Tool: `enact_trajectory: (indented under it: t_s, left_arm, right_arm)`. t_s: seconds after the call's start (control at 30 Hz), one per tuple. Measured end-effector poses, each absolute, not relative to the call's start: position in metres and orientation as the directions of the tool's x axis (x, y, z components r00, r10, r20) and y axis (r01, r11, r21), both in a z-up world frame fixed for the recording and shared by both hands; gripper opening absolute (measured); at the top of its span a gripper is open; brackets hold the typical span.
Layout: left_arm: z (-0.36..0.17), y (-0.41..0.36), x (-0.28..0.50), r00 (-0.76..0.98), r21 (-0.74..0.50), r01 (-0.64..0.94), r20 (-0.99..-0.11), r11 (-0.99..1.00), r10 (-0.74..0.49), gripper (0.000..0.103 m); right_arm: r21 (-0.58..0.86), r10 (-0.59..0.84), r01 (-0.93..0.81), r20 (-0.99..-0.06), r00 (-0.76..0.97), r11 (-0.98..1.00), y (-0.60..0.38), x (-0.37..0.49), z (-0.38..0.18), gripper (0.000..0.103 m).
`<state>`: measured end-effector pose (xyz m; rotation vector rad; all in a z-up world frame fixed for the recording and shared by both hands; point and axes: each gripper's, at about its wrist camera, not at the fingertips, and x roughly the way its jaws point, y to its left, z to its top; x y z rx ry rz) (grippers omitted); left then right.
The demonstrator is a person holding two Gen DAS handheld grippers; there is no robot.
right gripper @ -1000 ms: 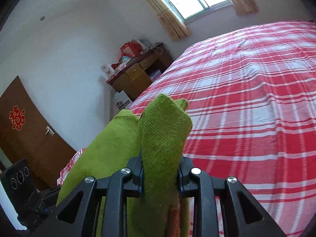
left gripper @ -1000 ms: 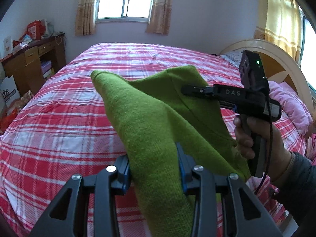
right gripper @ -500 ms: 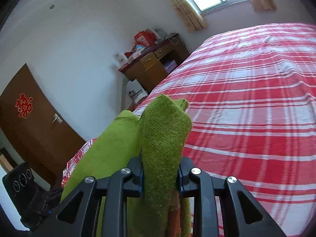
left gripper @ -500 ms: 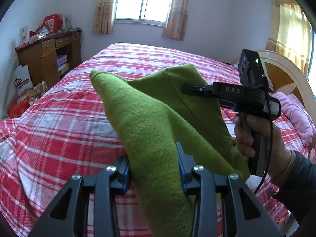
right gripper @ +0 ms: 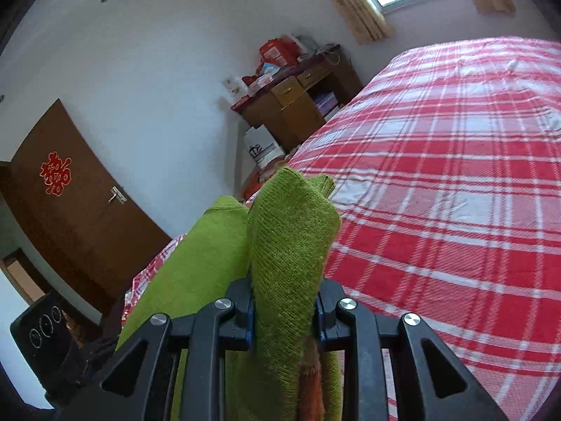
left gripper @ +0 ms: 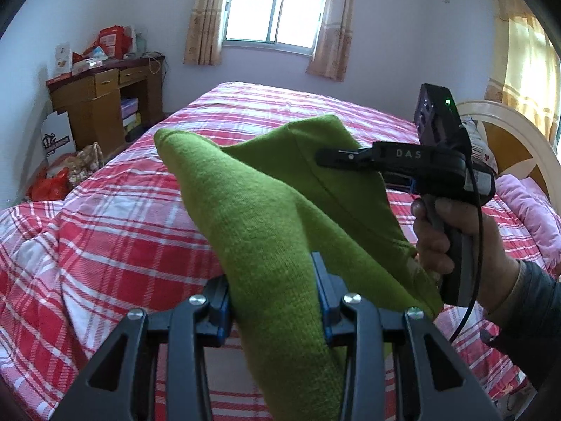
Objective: Fold small clothes
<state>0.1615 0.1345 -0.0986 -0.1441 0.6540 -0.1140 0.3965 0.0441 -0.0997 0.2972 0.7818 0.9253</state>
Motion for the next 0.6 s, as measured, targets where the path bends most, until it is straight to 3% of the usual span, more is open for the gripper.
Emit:
enact_trajectory:
  t_s: [0.6]
  left_arm:
    - [-0.122, 0.170, 0.150, 0.767, -0.183, 0.018, -0.627, 0.983, -0.131, 0.039]
  right_arm:
    - [0.539, 0.805, -0.628, -0.531, 0.265, 0.562, 0.097, 0.398, -0.119, 0.026]
